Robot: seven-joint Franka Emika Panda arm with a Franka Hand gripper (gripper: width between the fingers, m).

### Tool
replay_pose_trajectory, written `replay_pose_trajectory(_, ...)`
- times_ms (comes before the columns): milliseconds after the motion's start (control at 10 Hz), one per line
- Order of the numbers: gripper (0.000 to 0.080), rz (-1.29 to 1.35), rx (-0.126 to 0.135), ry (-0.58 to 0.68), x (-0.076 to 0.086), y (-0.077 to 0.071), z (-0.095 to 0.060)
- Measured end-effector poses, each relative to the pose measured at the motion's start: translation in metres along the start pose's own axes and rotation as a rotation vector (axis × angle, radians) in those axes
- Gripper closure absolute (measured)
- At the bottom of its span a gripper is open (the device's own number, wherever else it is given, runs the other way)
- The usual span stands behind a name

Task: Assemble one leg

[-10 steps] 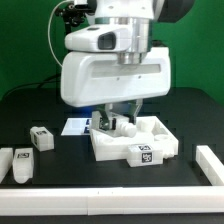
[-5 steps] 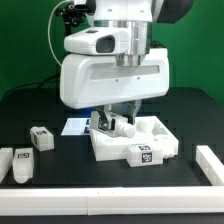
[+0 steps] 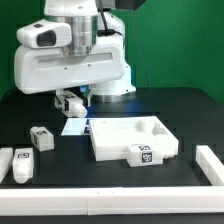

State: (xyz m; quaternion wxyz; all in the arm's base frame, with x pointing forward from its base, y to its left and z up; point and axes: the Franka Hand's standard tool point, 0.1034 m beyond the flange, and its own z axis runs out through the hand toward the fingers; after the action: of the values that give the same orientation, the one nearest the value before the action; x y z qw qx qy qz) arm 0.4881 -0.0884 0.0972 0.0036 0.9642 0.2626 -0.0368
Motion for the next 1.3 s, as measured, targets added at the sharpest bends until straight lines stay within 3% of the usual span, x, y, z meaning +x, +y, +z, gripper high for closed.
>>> replay_pose_trajectory(400, 0.0514, 0.012, 0.007, -0.003, -0.006, -0.002, 0.003)
replay_pose_trajectory(700, 0.0514, 0.134, 0.052, -0.001, -0.087, -0.024, 0.041)
replay_pose_trajectory(800, 0.0514, 0.167, 0.064, -0.011, -0.088, -0.027, 0.042)
replay_pose_trajectory(1100, 0.0512, 0.159, 0.061, -0.009, -0.086, -0.026, 0.041)
replay_pose_trajectory(1200, 0.0512, 0.155, 0.058, -0.005, -0.087, -0.025, 0.043)
replay_pose_trajectory(1300, 0.0512, 0.150, 0.039, 0.010, -0.096, -0.024, 0.054)
